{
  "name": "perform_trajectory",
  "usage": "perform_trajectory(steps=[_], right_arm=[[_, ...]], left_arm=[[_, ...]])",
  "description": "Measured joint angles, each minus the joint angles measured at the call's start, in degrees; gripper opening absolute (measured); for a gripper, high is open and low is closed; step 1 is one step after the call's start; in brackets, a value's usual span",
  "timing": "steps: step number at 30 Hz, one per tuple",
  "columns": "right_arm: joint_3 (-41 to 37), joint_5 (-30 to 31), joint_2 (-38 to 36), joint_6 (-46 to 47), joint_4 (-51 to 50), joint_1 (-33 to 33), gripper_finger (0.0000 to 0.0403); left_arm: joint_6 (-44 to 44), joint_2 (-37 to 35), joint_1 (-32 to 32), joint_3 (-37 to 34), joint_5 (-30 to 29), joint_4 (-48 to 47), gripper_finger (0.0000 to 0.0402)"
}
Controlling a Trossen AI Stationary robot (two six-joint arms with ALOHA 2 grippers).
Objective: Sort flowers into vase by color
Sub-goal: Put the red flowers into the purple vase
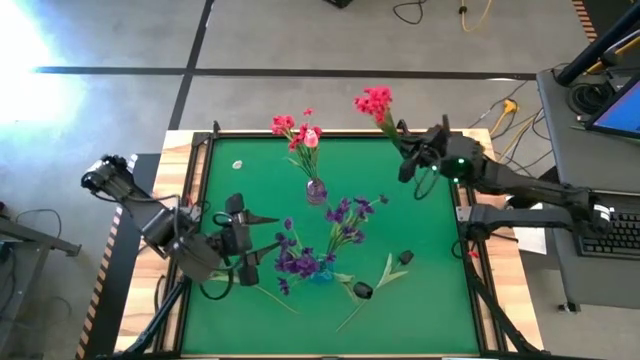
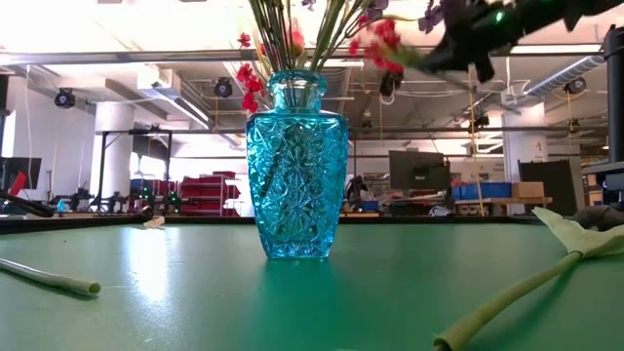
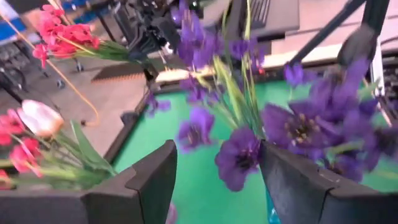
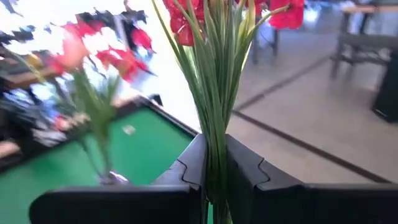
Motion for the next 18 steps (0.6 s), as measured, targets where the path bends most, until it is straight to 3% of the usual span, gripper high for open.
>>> perform_trajectory(steps=[5, 12, 18], right_arm=[[3.83, -3.26, -1.91, -1.68, 1.90, 1.95, 0.0031], [11.68, -3.72, -1.57, -5.94, 3.24, 7.87, 0.0031], [18.61, -3.73, -0.90, -10.09, 2.88, 16.00, 0.0029]], left_arm=[[7.47, 0.40, 0.00, 3.89, -0.10, 4.99, 0.0213], [22.30, 1.56, 0.00, 5.13, 1.36, 21.31, 0.0213], [26.90, 4.23, 0.00, 5.13, 2.10, 28.41, 0.0213]])
